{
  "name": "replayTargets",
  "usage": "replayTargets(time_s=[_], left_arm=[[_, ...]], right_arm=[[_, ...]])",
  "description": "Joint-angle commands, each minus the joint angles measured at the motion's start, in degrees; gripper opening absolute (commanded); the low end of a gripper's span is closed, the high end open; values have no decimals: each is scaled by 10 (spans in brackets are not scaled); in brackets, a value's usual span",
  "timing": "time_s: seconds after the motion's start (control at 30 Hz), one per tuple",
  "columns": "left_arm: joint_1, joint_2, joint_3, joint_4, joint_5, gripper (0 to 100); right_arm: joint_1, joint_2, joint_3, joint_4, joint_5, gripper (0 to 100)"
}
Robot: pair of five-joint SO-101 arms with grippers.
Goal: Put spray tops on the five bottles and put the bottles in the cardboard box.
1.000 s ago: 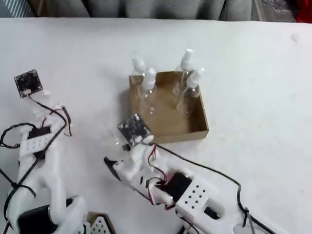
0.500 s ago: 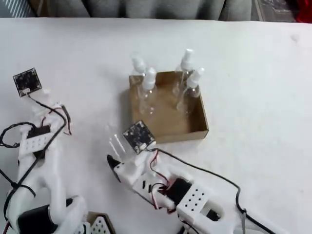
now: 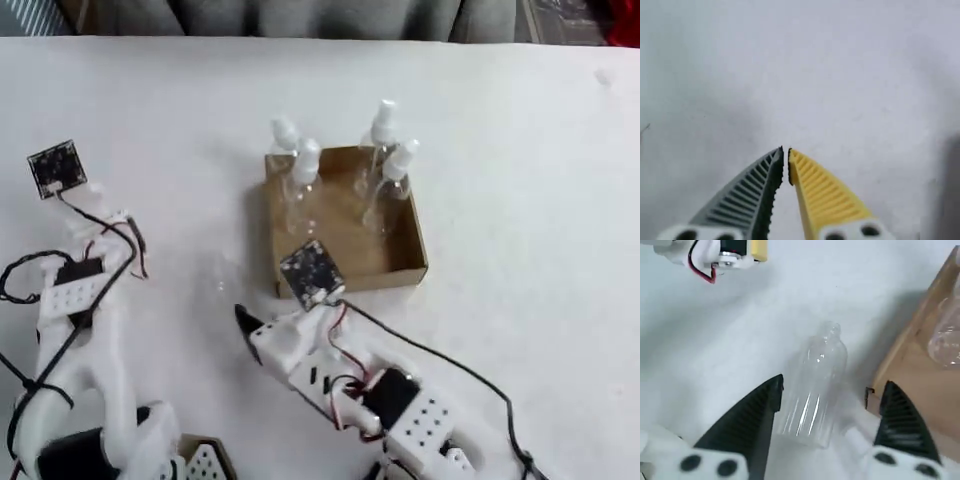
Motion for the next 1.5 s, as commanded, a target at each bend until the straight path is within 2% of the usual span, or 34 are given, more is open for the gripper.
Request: replayTargets(time_s=[0.0, 0.13, 0.23, 0.33, 0.43, 0.6, 0.73, 1.0, 1.13, 1.27, 1.43, 1.47], left_arm=[[43, -115, -34, 131, 5, 20], [116, -198, -29, 247, 4, 20], [199, -225, 3, 286, 3, 21], [239, -236, 18, 291, 5, 50], [248, -232, 18, 302, 10, 145], [269, -231, 4, 366, 46, 290], [264, -193, -19, 395, 47, 301], [256, 65, -128, 397, 47, 301], [238, 124, -163, 396, 45, 301], [239, 134, -164, 394, 43, 248], [236, 135, -164, 391, 43, 26], [236, 135, -164, 392, 42, 14]], right_arm=[[44, -95, -8, 50, 3, 142], [102, -137, -4, 54, 34, 29], [107, -132, -4, 73, 97, 18], [106, -128, -4, 81, 110, 30], [106, -128, -4, 81, 111, 32], [108, -127, -4, 80, 114, 32], [109, -127, -4, 80, 115, 32], [109, -127, -4, 79, 116, 32], [109, -128, -4, 79, 116, 32], [109, -128, -4, 79, 116, 32], [109, -130, -4, 80, 116, 32], [109, -131, -4, 80, 116, 32]])
